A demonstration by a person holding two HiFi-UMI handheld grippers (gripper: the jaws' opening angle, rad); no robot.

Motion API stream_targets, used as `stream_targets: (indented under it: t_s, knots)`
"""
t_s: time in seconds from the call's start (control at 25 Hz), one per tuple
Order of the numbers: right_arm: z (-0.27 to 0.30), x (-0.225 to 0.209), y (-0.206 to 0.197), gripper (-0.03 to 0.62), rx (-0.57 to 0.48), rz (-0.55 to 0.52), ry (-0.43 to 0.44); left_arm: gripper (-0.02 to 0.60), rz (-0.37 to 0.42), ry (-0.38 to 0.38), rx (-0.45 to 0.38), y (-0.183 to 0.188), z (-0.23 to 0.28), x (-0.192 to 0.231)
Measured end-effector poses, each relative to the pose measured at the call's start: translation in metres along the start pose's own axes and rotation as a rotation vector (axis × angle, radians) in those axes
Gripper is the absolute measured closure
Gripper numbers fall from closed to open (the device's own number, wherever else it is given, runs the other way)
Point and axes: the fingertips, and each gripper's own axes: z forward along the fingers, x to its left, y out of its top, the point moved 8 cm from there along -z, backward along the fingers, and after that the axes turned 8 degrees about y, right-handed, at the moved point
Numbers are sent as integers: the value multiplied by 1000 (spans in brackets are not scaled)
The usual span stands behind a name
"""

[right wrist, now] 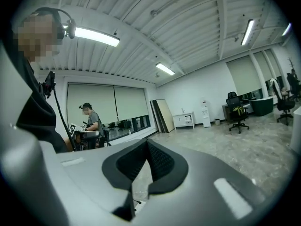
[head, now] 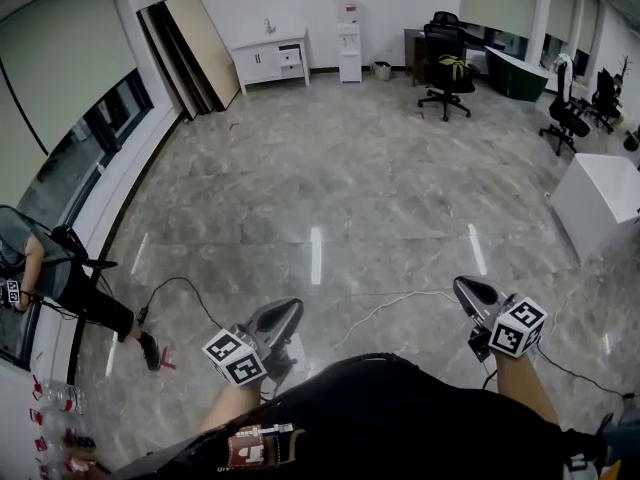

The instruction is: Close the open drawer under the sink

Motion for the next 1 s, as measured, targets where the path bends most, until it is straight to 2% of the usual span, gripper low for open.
stream_targets:
  t_s: [0.28,0.52,0.76,0.88,1.0]
  knots:
    - [44,-41,5,592,7,18,20,581,-26,52,-14,15,22,48]
    - [105,-64,25,592,-17,-20,-2,581,1,16,-34,41,48,110]
    - [168,-75,52,592,-34,-11,-39,581,6,2,-37,82,53,177]
    - [203,-81,51,592,-40,-14,-32,581,13,3,-19,88,58,212]
    - [229,-98,39,592,3,-11,-11,581,-2,10,-21,84,76,235]
